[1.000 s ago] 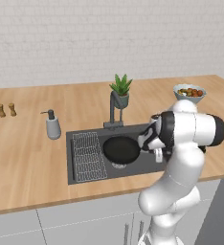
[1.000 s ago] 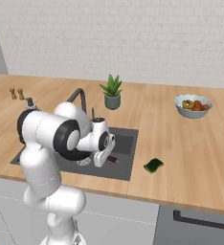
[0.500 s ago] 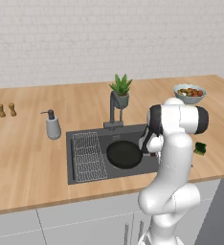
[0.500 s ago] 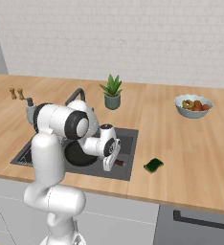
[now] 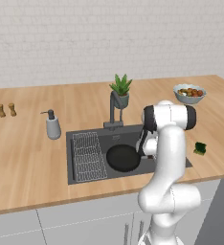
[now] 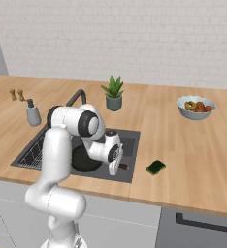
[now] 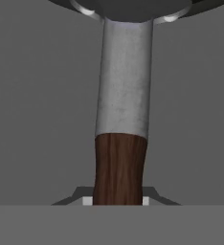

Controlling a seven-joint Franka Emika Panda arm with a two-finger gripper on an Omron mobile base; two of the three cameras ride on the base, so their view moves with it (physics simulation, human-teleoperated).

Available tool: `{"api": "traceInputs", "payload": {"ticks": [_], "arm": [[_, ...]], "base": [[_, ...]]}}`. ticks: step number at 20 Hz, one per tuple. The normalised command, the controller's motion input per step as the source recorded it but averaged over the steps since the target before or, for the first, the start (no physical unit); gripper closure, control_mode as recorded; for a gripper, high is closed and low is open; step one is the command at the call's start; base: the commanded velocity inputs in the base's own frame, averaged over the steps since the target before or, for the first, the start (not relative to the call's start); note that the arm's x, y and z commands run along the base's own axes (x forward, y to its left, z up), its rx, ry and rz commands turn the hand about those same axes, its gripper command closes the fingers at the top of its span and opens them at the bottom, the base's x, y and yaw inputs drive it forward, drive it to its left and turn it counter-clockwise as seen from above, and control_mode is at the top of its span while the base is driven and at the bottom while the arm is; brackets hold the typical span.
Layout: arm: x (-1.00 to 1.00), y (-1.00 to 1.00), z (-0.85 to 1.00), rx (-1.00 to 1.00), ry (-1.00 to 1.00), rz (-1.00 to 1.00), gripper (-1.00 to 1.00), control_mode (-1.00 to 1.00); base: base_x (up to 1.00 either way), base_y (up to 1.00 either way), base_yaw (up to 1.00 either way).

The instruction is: Pick the pan and sponge and place them into the sink. Then turn on the water.

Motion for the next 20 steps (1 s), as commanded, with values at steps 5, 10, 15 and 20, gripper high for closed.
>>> {"api": "traceInputs", "payload": {"ticks": [5, 10, 15, 20], "arm": [[0.37, 0.00, -0.40, 0.00, 0.00, 0.03, 1.00, -1.00], [0.30, 0.00, -0.49, 0.00, 0.00, 0.01, 1.00, -1.00], [0.15, 0.00, -0.33, 0.00, 0.00, 0.00, 1.00, -1.00], [0.00, 0.00, -0.06, 0.00, 0.00, 0.00, -1.00, -1.00]], "base": [[0.00, 0.00, 0.00], [0.00, 0.00, 0.00], [0.00, 0.00, 0.00], [0.00, 0.00, 0.00]]}}
